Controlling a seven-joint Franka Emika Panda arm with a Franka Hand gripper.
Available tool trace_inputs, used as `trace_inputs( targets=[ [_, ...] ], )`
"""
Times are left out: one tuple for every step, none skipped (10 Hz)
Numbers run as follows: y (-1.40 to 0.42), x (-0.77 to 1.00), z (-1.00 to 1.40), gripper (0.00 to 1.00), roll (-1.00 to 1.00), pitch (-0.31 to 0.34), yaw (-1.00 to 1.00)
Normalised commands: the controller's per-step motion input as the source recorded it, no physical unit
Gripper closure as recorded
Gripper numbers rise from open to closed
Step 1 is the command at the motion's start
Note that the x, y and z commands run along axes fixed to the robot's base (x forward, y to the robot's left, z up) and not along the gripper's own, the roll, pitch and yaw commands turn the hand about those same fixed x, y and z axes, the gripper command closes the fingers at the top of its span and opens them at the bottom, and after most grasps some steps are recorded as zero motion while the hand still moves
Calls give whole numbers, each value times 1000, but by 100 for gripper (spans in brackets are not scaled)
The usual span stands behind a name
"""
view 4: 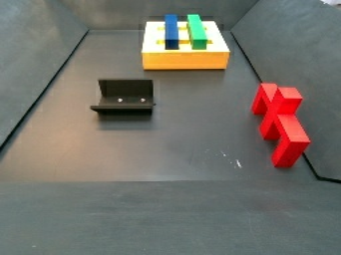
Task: Pick up the purple object. Move up. Move to above the board. Insert the purple object.
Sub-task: Move to above the board, then insert the purple object.
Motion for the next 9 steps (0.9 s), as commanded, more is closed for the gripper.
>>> trace_inputs(
  targets=[
    [-1400, 64, 155, 100, -13, 39, 9],
    [-1400, 74, 163, 100, 6, 68, 10],
    [-1400, 100, 169, 100, 4, 95, 10],
    [-1400, 149, 175, 100, 9, 133, 9],
    [-836, 121, 114, 100, 22, 158, 9],
    [-450, 115, 70, 100, 28, 168, 8],
    [-252, 99, 45, 100, 28, 144, 7],
    [-168, 62, 38, 100, 46, 109, 4],
    [0, 0, 0, 100, 0, -7, 0]
  ],
)
